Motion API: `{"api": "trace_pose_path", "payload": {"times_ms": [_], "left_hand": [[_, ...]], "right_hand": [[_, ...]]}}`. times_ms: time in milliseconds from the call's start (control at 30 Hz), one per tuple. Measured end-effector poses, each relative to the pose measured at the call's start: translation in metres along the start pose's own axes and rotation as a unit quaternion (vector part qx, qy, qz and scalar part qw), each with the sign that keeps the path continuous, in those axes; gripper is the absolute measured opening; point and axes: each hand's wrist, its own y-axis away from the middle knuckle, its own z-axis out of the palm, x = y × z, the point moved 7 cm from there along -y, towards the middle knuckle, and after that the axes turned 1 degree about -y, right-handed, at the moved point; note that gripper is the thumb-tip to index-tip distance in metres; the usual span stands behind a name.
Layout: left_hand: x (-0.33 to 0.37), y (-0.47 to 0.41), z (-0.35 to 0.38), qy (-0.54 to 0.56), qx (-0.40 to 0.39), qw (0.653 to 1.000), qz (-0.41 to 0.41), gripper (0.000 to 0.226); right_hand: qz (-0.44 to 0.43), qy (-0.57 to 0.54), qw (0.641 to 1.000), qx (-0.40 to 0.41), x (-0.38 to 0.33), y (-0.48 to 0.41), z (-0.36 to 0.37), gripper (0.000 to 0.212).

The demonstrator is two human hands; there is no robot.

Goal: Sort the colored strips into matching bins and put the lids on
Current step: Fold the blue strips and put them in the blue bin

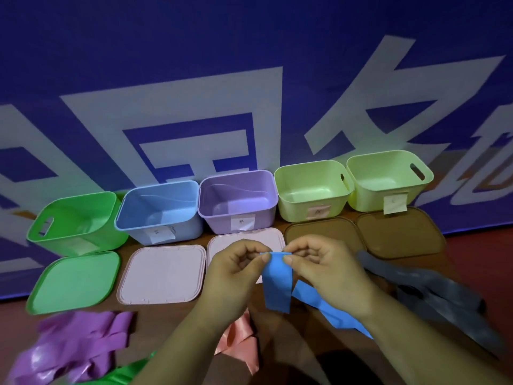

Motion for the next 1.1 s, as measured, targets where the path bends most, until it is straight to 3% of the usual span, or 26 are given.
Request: {"api": "trace_pose_path", "payload": {"times_ms": [167, 300, 500, 667, 867, 1100], "left_hand": [[-0.035, -0.001, -0.014, 0.003, 0.024, 0.998, -0.065, 0.012], [-0.061, -0.005, -0.020, -0.042, 0.020, 0.994, -0.098, 0.017], [-0.086, -0.013, -0.023, -0.057, 0.021, 0.989, -0.136, 0.019], [-0.102, -0.021, -0.026, -0.044, 0.028, 0.985, -0.165, 0.017], [-0.112, -0.025, -0.029, -0.037, 0.038, 0.980, -0.191, 0.015], [-0.106, -0.030, -0.032, -0.039, 0.061, 0.978, -0.197, 0.017]], "right_hand": [[0.034, 0.025, 0.999, -0.002, 0.034, -0.014, -0.009, 0.019], [0.095, 0.118, 0.988, -0.009, 0.084, -0.032, -0.027, 0.015], [0.176, 0.295, 0.937, -0.064, 0.183, -0.049, -0.045, 0.018], [0.131, 0.417, 0.896, -0.077, 0.215, -0.060, -0.031, 0.029], [0.136, 0.430, 0.891, -0.044, 0.236, -0.061, -0.024, 0.039], [0.181, 0.397, 0.896, -0.082, 0.233, -0.060, -0.022, 0.025]]}}
